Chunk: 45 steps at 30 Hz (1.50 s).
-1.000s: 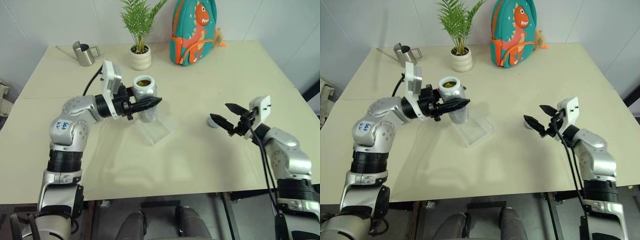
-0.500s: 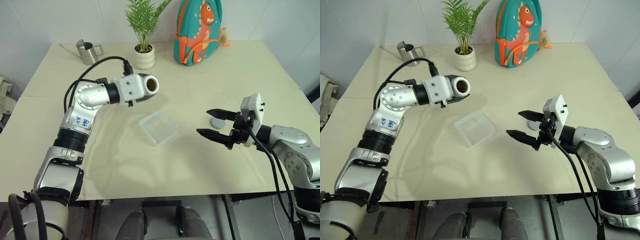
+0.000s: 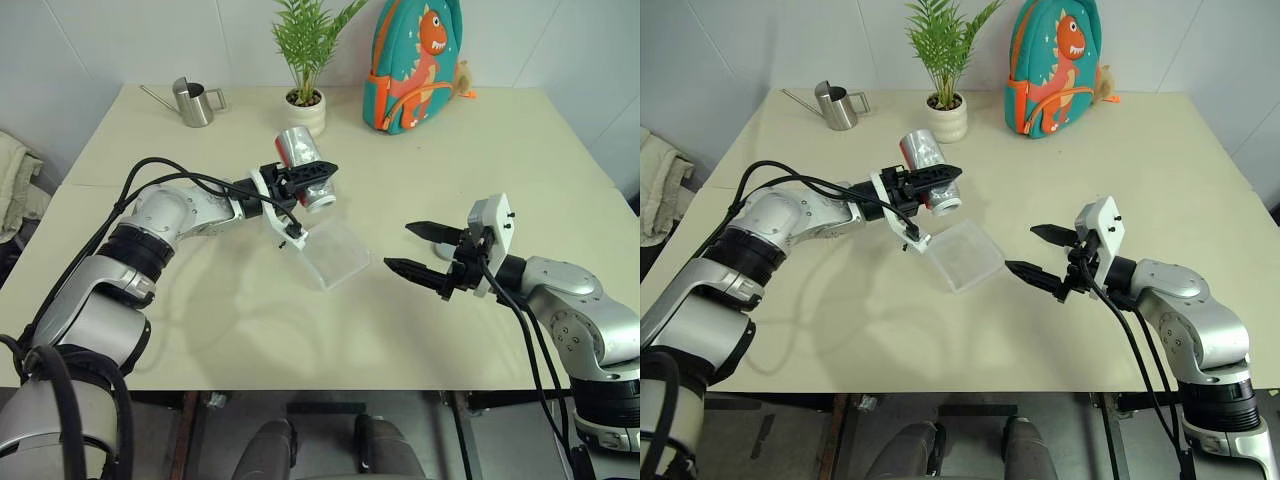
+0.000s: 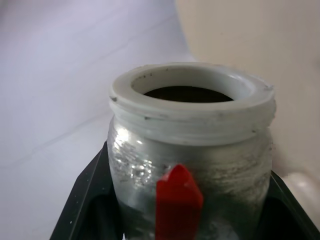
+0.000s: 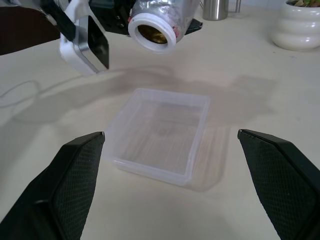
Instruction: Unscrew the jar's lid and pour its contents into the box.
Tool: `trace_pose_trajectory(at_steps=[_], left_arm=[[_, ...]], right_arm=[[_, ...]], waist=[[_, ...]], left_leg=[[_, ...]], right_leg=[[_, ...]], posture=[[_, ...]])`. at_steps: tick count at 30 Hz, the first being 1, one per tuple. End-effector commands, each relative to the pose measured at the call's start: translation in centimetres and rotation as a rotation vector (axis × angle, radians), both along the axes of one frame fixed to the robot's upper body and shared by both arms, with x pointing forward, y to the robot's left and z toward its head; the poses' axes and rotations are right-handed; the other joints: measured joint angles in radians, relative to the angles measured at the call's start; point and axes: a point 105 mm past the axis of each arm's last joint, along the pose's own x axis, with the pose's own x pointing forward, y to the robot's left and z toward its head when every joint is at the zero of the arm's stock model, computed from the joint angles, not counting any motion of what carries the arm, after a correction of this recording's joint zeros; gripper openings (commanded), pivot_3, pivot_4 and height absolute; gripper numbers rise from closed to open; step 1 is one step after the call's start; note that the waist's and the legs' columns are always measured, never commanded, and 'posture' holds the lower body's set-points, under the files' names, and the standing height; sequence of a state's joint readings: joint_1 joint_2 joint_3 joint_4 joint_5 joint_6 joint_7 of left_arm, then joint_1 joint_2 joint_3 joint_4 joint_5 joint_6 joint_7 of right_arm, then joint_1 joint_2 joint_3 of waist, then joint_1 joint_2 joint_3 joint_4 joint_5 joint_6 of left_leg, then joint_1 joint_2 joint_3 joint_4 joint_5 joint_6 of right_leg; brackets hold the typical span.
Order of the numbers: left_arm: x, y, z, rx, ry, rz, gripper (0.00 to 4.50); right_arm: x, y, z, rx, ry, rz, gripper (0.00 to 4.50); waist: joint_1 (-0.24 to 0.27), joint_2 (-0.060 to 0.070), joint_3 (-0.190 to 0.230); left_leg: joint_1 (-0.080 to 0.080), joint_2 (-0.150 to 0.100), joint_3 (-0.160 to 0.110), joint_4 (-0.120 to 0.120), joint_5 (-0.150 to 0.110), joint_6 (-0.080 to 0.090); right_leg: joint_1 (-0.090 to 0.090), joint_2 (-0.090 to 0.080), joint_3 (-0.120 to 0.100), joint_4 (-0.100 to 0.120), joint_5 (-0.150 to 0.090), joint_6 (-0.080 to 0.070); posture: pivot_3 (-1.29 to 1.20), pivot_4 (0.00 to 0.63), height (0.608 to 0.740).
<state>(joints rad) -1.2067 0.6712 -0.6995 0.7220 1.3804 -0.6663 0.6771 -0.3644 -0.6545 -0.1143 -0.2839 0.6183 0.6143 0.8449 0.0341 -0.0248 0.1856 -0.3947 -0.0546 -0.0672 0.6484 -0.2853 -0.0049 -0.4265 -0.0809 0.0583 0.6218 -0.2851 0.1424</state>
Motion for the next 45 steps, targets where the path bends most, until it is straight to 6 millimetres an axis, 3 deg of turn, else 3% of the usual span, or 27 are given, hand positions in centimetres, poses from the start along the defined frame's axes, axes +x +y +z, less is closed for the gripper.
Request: trace_pose_trajectory(at_steps=[1,9,14,28,33,37,40,42,45], left_arm=[[0.2,-0.4,1.1,0.018,-0.13,-0.031,2.08],[0.4,-0.8,2.2,0.069,-0.433,-0.061,2.08],[0.1,-1.1,1.4,0.165,-0.45,-0.126,2.08],[-1.3,-2.2,1.6,0.267,-0.518,-0.254,2.08],[-1.6,-2.3,2.9,0.225,-0.498,-0.239,2.08],[-0.7,-1.1,4.4,0.042,-0.336,-0.122,2.08],[-0.7,-0.2,4.5,-0.125,-0.099,-0.103,2.08],[-1.4,0.2,3.5,-0.241,0.174,-0.134,2.08],[-1.3,1.5,3.7,-0.589,0.566,-0.134,2.08]], right_arm=[[-0.1,-0.2,0.9,0.0,-0.036,0.009,4.49],[0.0,-0.2,0.9,0.005,-0.038,0.007,4.49],[0.0,0.3,0.8,0.019,-0.03,0.02,4.49],[0.5,0.6,0.6,0.045,-0.011,0.039,4.49],[0.5,0.7,0.7,0.045,-0.009,0.045,4.49],[0.4,0.6,0.6,0.046,-0.003,0.045,4.49],[0.4,0.6,0.5,0.046,0.001,0.045,4.49],[0.3,0.5,0.4,0.046,0.006,0.045,4.49],[0.3,0.4,0.4,0.044,0.01,0.046,4.49]], waist=[[0.0,0.0,0.0],[-0.007,0.0,0.0],[-0.006,0.0,0.0],[-0.007,0.0,0.0],[-0.007,0.0,0.0],[-0.008,0.0,0.0],[-0.01,0.0,0.0],[-0.01,-0.001,0.0],[-0.01,0.0,0.0]], left_leg=[[0.0,0.0,0.0,0.0,0.0,0.0],[-0.003,0.0,0.0,0.0,0.001,-0.001],[-0.003,0.0,0.0,0.0,0.001,-0.002],[-0.004,-0.001,0.0,0.001,0.002,-0.003],[-0.004,-0.001,0.0,0.002,0.002,-0.003],[-0.005,-0.001,0.0,0.002,0.002,-0.003],[-0.005,-0.001,0.0,0.003,0.002,-0.003],[-0.005,0.0,0.0,0.003,0.002,-0.003],[-0.004,0.002,0.0,0.003,0.002,-0.004]], right_leg=[[-0.001,0.0,0.0,0.0,0.0,0.0],[-0.003,0.0,0.0,0.0,0.0,0.0],[-0.003,0.0,0.0,0.001,0.0,0.0],[-0.004,-0.001,-0.001,0.002,0.0,0.0],[-0.004,-0.001,-0.001,0.002,0.0,0.0],[-0.005,-0.001,-0.001,0.003,0.0,0.0],[-0.005,-0.001,-0.001,0.003,0.0,0.0],[-0.005,-0.002,-0.001,0.003,0.0,0.0],[-0.005,-0.003,-0.001,0.004,0.0,0.0]], posture=[[0.0,0.15,0.74],[0.0,0.15,0.74],[0.0,0.15,0.74],[0.0,0.15,0.74],[0.0,0.15,0.74],[0.0,0.15,0.74],[0.0,0.15,0.74],[0.0,0.15,0.74],[0.0,0.15,0.74]])
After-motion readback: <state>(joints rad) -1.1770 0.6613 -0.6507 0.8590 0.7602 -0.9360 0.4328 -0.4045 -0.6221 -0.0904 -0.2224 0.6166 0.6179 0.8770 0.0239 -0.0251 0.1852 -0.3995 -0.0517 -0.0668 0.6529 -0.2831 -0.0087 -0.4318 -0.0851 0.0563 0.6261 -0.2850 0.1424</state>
